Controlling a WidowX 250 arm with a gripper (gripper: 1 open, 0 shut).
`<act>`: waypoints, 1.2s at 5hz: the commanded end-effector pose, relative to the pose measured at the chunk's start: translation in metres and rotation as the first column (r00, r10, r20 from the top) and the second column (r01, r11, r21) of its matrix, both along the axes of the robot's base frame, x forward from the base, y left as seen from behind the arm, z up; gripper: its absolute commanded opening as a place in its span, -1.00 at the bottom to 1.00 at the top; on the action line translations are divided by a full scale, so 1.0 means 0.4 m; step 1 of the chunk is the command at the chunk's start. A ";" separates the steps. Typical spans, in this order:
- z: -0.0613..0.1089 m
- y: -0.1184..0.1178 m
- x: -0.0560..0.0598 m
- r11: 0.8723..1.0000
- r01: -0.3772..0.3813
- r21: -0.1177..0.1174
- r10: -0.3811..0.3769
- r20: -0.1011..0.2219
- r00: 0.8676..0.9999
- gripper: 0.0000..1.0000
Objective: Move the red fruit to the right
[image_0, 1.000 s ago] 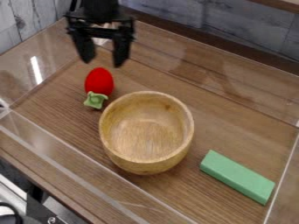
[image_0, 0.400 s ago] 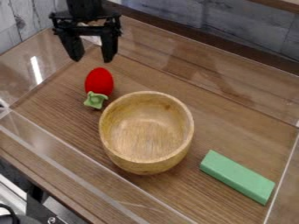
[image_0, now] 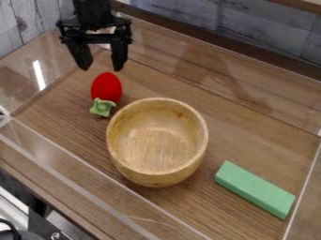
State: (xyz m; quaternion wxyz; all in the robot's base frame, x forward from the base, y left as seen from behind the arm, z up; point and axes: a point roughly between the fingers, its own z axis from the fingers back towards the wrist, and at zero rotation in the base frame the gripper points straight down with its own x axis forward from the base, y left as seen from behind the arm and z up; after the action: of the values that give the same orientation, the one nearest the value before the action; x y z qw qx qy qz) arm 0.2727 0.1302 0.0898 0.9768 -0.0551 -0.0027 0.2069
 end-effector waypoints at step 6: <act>0.006 0.040 0.035 0.995 -0.082 0.049 0.078 0.072 0.994 1.00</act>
State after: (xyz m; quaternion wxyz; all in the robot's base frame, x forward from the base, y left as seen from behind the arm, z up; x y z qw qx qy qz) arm 0.2797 0.1418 0.0793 0.9676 -0.0460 -0.0220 0.2471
